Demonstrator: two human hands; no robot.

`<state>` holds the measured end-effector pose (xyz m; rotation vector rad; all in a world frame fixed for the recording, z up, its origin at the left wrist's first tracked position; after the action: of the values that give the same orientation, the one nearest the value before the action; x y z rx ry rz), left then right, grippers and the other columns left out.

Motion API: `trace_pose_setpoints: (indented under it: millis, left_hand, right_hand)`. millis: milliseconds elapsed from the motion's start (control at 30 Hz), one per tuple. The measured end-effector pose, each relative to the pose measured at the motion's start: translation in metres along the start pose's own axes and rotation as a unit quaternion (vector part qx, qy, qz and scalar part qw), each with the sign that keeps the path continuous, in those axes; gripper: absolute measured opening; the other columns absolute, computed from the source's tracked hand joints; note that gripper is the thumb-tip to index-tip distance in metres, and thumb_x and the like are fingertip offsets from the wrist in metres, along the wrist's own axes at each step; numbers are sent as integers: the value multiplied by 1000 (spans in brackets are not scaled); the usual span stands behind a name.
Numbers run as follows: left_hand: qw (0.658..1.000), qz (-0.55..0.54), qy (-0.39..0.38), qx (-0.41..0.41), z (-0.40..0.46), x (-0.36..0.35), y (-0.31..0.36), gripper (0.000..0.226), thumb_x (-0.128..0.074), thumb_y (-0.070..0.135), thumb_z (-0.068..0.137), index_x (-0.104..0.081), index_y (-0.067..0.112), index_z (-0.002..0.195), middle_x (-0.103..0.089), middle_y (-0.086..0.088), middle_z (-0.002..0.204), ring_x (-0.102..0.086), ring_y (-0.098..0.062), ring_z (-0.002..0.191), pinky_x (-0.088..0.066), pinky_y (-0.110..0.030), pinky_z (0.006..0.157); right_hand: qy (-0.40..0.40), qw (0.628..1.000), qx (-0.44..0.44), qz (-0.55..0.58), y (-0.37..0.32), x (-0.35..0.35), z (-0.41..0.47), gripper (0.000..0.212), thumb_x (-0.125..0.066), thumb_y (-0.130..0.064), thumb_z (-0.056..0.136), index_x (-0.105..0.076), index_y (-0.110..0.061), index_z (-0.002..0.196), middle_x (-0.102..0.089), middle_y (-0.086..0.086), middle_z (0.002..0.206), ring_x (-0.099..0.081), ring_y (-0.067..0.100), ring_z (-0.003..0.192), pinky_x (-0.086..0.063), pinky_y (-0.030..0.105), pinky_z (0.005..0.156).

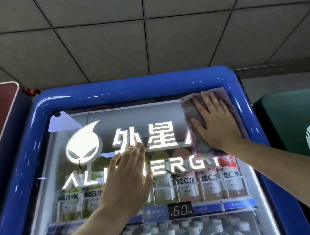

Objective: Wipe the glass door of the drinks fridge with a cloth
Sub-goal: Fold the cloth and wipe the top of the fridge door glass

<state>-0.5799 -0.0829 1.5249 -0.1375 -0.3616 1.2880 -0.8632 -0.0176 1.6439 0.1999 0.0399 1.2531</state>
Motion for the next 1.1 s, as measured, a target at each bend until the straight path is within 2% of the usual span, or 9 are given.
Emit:
trace_pose_setpoints:
  millis: [133,233,333,400,500,567,667,967,1100]
  left_hand:
    - [1000,-5,-14,-4,0,-1,-1,70,-22,50,105,-41,7,157,-46,-9,160,-50,-23,145,-28,-47,119]
    - [1000,2,-12,-13,1,1,-1,69,-27,49,104,-52,5,151,-55,-11,153,-58,-25,138,-30,-47,115]
    - [1000,1,-18,-14,0,1,-2,71,-25,50,104,-49,5,153,-52,-12,156,-54,-25,141,-26,-46,117]
    - [999,-7,-35,-16,1,0,-1,75,-16,52,104,-35,6,160,-41,-11,164,-43,-24,150,-16,-45,121]
    - [998,-10,-58,-23,2,-5,-3,80,8,56,98,4,13,164,-8,-5,175,-12,-20,161,6,-43,123]
    - [998,-11,-56,-25,1,-7,-4,76,10,56,97,12,14,161,-3,-4,176,-7,-20,162,7,-44,124]
    - [998,-17,-55,-29,2,-8,-4,72,4,54,102,11,14,161,-4,-4,175,-8,-19,162,0,-46,129]
    - [996,-5,-80,-47,9,-4,-7,87,13,53,93,-7,9,166,-18,-9,172,-20,-23,157,-15,-51,126]
    - [995,-2,-76,-68,12,-2,-12,86,11,51,94,-11,9,166,-24,-9,170,-25,-25,155,-17,-53,126]
  right_hand:
    - [-5,999,-29,31,-21,-4,-35,72,-9,-58,105,-2,-25,169,-4,14,176,-1,31,163,-4,51,132]
    - [-22,998,33,40,-52,-14,-96,70,-14,-63,106,-2,-35,168,3,12,177,4,34,163,-3,53,131]
    - [-33,995,77,50,-65,-20,-133,74,-30,-65,103,-6,-39,168,1,7,177,3,31,164,-7,55,128]
    - [-40,994,94,44,-61,-17,-121,76,-33,-66,102,-5,-40,168,2,5,177,5,28,164,-7,53,128]
    - [-46,995,83,19,-52,-8,-61,75,-18,-69,102,7,-41,166,11,6,176,13,27,163,2,51,132]
    - [-44,998,45,-4,-49,1,-11,73,-8,-67,101,9,-39,166,10,8,176,10,30,163,5,50,131]
    - [-35,999,3,4,-52,9,24,74,-12,-64,100,-4,-36,168,-4,11,177,-1,33,163,-1,57,130]
    - [-37,997,65,28,-107,-19,-106,71,-21,-64,104,-5,-37,168,1,8,177,3,30,164,0,57,129]
    - [-54,994,90,9,-99,-18,-85,70,-17,-64,104,0,-39,167,4,5,177,8,26,163,3,54,130]
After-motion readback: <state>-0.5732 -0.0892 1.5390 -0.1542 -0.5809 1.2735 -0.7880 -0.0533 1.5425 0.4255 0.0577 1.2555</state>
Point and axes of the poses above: each hand's wrist, its own z-axis towards the middle knuckle, its own x-axis out of the back of the hand, y = z × x, the point moved 3 cm from there along z, towards the middle knuckle
